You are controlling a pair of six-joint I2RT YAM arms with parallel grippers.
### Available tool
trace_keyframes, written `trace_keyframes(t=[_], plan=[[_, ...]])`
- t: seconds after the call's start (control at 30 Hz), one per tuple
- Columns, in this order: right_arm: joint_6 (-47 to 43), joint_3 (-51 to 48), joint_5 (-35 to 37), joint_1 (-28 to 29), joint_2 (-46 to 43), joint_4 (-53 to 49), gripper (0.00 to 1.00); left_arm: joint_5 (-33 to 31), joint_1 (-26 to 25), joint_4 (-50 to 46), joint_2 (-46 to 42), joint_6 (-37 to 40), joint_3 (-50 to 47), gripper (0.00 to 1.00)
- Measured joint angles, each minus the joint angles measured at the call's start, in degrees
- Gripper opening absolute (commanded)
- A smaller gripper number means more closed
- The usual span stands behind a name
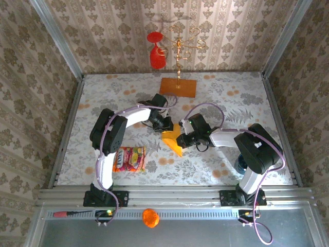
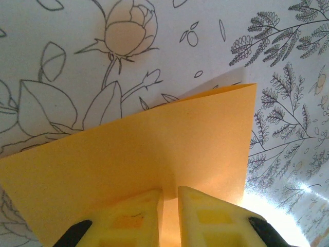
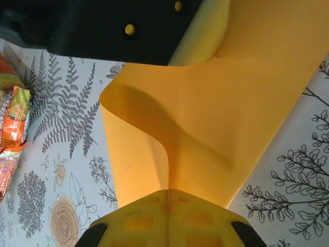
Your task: Fold a paper plane with a square sheet of paper (pick it up from the middle)
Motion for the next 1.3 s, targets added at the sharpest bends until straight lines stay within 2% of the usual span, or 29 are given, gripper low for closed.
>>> trace_keyframes(t=[1.3], plan=[[0.0,1.5,0.4,0.0,2.3,-2.6,0.01,0.7,0.0,0.9,0.2,0.0,-0.3,0.16]])
